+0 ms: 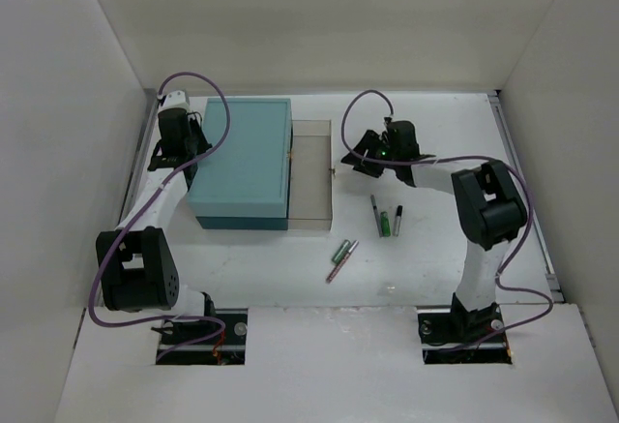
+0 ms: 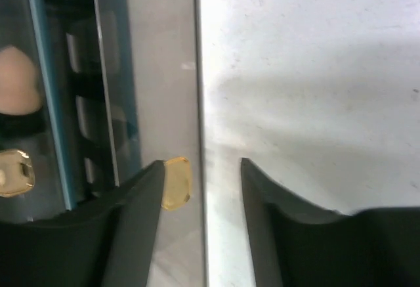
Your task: Organize the makeup
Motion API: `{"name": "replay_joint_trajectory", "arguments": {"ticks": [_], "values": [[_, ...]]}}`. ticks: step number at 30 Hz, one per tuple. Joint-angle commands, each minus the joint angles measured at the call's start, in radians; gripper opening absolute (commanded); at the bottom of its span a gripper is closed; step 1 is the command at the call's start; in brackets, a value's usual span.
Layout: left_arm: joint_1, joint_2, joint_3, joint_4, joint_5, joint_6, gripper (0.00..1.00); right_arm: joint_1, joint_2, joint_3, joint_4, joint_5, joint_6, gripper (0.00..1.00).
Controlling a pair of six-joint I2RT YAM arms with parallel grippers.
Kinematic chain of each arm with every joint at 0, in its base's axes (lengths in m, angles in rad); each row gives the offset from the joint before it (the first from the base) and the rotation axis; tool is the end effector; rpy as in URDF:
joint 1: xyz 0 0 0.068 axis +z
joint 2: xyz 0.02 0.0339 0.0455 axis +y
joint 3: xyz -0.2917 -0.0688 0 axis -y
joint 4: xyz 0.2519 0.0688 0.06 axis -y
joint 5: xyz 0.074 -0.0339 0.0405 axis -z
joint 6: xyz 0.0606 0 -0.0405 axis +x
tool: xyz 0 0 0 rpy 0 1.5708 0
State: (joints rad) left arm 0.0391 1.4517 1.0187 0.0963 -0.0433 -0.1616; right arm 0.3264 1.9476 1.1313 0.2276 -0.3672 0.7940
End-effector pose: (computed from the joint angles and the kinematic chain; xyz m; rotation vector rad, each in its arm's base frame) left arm 0.3658 0.0169 0.3075 -0.2202 1.8946 -0.0416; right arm 0.4213 0.1656 0.1698 0.3098 2.2836 1.0123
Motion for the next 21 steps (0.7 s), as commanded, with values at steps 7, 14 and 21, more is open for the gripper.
{"name": "replay_joint_trajectory", "arguments": {"ticks": [7,14,21], "values": [[-0.021,0.026,-0.062,-0.239,0.04,-0.007,0.08,0.039,-0.332,-0.108,-0.269,0.345,-0.203,0.67],[-0.029,0.013,-0.063,-0.241,0.023,-0.003,0.08,0.272,-0.55,-0.278,-0.597,0.53,-0.197,0.65],[-0.046,-0.011,-0.065,-0.241,0.023,-0.003,0.08,0.555,-0.731,-0.346,-1.025,0.614,0.149,0.79]]}}
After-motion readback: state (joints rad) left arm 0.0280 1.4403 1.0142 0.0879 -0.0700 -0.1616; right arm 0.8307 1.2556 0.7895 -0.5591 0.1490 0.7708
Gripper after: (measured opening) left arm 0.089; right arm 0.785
